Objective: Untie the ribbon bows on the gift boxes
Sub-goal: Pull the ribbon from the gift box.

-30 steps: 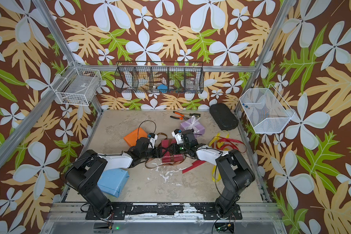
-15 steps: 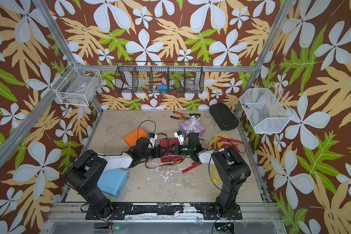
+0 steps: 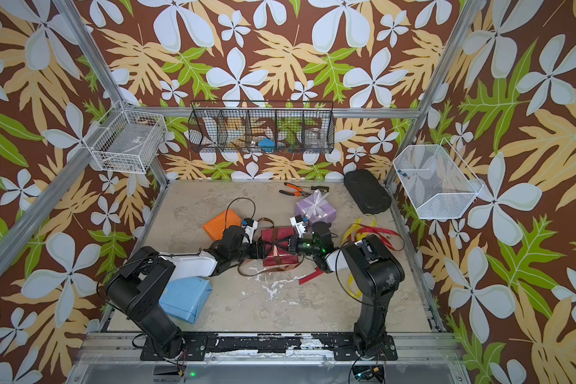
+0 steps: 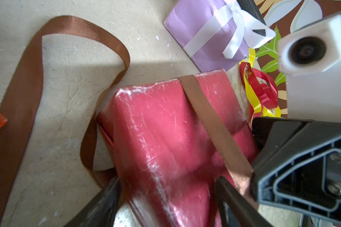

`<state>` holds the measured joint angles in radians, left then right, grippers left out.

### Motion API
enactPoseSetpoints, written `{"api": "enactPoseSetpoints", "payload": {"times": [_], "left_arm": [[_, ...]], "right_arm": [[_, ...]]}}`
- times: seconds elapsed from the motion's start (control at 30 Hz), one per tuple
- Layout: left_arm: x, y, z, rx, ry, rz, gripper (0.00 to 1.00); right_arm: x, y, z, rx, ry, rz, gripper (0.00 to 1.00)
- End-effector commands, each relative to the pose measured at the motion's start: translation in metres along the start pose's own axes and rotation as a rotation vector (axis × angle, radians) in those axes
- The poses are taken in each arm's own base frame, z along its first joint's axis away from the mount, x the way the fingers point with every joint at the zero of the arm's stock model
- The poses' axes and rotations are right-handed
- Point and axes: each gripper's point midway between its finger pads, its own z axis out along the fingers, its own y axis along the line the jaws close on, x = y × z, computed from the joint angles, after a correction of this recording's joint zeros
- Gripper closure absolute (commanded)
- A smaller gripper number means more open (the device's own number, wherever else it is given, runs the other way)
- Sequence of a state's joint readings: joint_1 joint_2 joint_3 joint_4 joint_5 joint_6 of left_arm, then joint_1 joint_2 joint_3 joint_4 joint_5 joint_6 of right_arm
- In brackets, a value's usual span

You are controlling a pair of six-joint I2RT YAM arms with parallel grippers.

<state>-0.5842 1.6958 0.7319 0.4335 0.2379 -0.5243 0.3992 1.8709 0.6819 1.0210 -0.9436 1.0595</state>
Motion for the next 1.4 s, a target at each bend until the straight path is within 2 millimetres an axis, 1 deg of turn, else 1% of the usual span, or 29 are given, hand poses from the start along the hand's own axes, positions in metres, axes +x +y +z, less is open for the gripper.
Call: {"api": "enactPoseSetpoints", "payload": {"times": [0.0,0.1,0.43,0.6,0.77,1.1,1.37], "left_arm": [[0.033,0.019,-0.001,-0.07,0.121,-0.005,0.23],[0.033,0.019,-0.002,-0.072,0.122,-0.004,0.23],[0.032,0.02,0.0,-0.077,0.128,0.002,0.23],[0.029,0.016,-0.001,-0.067,0.123,0.0,0.23],[0.026,0.013,-0.001,-0.059,0.122,0.0,0.23],[0.026,0.011,-0.001,-0.053,0.126,-0.002,0.23],[0.027,0.01,-0.001,-0.047,0.131,-0.006,0.23]], "right_arm": [[-0.014,0.032,-0.003,-0.112,-0.045,-0.072,1.0],[-0.021,0.036,-0.008,-0.113,-0.07,-0.083,1.0],[-0.034,0.083,-0.016,-0.194,-0.079,-0.142,1.0],[-0.038,0.094,-0.018,-0.215,-0.078,-0.152,1.0],[-0.045,0.114,-0.021,-0.241,-0.083,-0.179,1.0],[-0.066,0.154,-0.027,-0.188,-0.101,-0.302,1.0],[-0.078,0.187,-0.034,-0.208,-0.123,-0.358,1.0]]}}
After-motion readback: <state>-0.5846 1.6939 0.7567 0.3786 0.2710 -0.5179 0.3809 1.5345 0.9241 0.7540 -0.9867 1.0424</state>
